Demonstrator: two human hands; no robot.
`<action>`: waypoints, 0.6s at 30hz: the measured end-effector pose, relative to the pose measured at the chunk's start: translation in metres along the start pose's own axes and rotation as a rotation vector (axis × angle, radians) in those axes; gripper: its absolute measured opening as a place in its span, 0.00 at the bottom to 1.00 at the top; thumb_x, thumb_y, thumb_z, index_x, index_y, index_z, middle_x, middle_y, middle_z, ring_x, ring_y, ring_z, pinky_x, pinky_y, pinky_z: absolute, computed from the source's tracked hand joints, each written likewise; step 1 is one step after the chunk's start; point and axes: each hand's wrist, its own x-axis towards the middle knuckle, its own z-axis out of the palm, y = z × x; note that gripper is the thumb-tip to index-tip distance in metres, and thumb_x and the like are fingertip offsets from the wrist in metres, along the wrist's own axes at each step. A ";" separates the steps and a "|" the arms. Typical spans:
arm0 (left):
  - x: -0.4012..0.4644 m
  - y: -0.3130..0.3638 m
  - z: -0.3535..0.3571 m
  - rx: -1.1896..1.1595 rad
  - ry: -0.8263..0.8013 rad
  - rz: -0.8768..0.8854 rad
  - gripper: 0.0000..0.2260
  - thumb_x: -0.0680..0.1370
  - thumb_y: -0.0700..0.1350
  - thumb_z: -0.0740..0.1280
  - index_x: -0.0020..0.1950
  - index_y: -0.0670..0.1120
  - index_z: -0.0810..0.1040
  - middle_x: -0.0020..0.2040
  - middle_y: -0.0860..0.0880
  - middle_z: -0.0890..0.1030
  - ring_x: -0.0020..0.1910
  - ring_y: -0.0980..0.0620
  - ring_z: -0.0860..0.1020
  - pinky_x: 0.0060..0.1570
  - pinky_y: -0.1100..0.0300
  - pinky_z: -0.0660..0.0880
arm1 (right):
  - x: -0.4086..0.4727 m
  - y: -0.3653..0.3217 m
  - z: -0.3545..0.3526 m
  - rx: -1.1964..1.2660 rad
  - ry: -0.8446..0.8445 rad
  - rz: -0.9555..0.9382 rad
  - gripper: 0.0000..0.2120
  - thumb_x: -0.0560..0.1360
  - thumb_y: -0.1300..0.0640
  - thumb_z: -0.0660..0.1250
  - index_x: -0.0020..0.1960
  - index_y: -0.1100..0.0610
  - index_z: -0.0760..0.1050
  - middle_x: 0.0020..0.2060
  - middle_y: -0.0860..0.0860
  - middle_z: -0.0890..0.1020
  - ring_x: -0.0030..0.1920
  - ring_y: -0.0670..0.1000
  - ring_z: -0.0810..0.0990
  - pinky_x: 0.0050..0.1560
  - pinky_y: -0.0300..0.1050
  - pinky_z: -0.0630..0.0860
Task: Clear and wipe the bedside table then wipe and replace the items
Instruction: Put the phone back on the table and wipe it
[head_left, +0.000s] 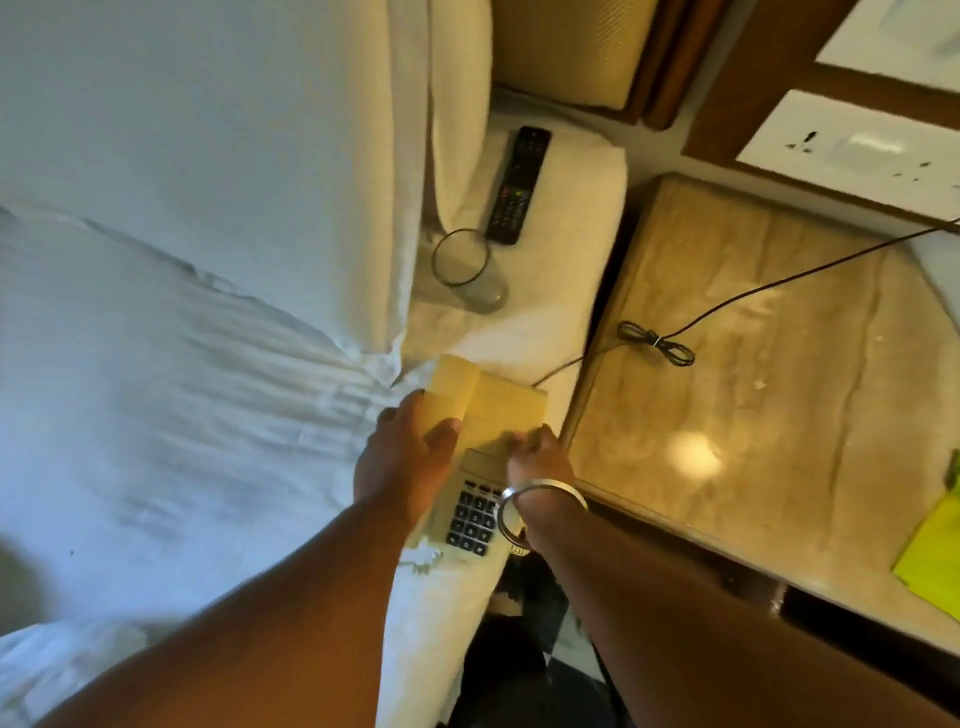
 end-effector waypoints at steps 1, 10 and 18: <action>-0.006 0.015 0.005 0.000 -0.018 0.011 0.24 0.79 0.62 0.61 0.73 0.54 0.67 0.63 0.45 0.77 0.59 0.42 0.78 0.50 0.53 0.71 | 0.002 0.003 -0.019 0.016 0.018 0.000 0.10 0.78 0.52 0.59 0.54 0.56 0.73 0.48 0.58 0.80 0.41 0.56 0.76 0.40 0.43 0.70; -0.015 0.235 0.148 -0.231 -0.187 0.074 0.21 0.77 0.65 0.63 0.60 0.51 0.76 0.57 0.48 0.82 0.55 0.45 0.81 0.48 0.54 0.76 | 0.103 0.039 -0.272 -0.045 0.266 0.009 0.19 0.78 0.46 0.59 0.61 0.57 0.76 0.59 0.57 0.79 0.59 0.61 0.76 0.59 0.48 0.72; 0.054 0.350 0.238 -0.350 -0.361 0.147 0.27 0.72 0.67 0.68 0.62 0.50 0.78 0.57 0.50 0.83 0.55 0.47 0.81 0.55 0.47 0.79 | 0.216 0.056 -0.376 0.025 0.384 0.086 0.23 0.81 0.45 0.54 0.63 0.61 0.74 0.63 0.60 0.75 0.62 0.63 0.73 0.65 0.57 0.69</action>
